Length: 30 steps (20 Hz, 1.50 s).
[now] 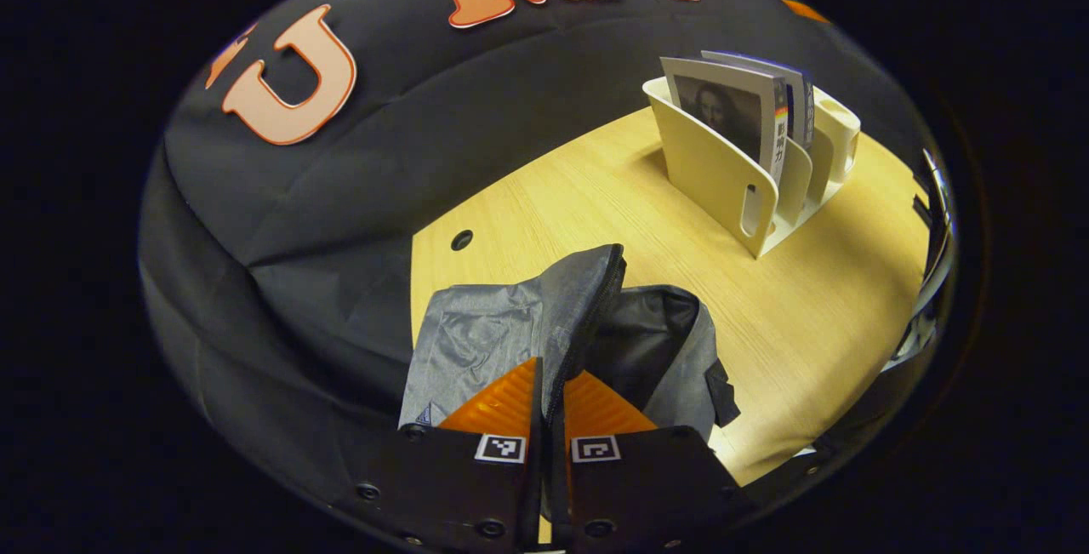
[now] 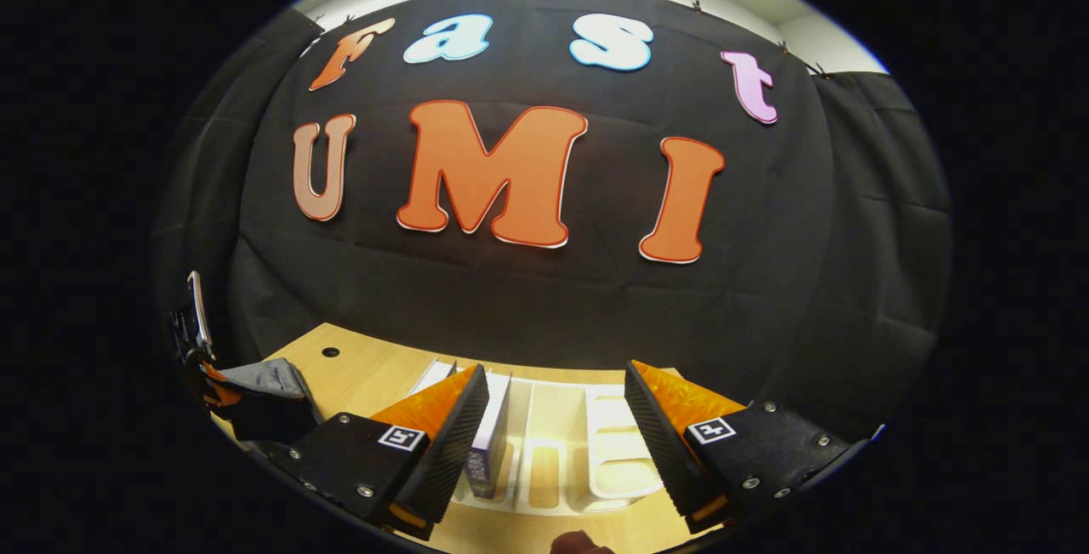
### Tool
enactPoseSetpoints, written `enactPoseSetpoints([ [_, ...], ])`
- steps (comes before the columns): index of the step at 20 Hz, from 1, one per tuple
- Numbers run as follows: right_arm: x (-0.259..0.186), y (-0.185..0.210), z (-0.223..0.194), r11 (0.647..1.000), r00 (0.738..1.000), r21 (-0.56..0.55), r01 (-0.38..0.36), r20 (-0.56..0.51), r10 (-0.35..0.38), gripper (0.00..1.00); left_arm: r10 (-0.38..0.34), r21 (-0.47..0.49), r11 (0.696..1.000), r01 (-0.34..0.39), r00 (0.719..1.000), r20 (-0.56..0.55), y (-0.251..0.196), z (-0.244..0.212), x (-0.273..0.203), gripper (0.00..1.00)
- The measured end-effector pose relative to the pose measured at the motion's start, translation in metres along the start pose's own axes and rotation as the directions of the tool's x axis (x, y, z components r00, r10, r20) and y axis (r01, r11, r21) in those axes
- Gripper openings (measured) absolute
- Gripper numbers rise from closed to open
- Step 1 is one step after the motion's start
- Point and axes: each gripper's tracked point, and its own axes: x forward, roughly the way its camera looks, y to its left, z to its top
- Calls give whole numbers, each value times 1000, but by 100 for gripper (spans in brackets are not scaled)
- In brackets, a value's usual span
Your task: Open the schoolbag, grab two books from the bookshelf and put them into the schoolbag.
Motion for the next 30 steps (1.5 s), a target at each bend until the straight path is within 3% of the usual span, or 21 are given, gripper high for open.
enactPoseSetpoints([
  [7,9,50,16,995,994,-73,61,-87,-67,96,-192,10,981,191,981,17,39,17,-12,6],
  [13,25,86,10,994,973,-101,39,-223,-61,97,-298,18,954,298,954,-3,62,32,-20,5],
  [17,37,104,4,990,946,-140,4,-321,-50,96,-341,37,939,343,939,-45,71,38,-28,6],
  [18,39,110,-1,990,933,-141,-19,-359,-34,97,-353,36,934,356,933,-71,70,36,-30,5],
  [22,35,119,-29,995,837,-79,-68,-547,13,98,-375,59,922,382,922,-97,70,47,-25,5],
  [26,53,123,-46,996,763,-24,-89,-644,52,99,-401,52,911,410,907,-130,70,52,-26,5],
  [28,61,125,-66,995,700,-3,-102,-711,69,99,-418,47,902,430,895,-158,69,55,-28,9],
  [30,65,125,-79,994,634,27,-110,-768,91,99,-416,55,901,431,892,-177,72,59,-25,6],
])
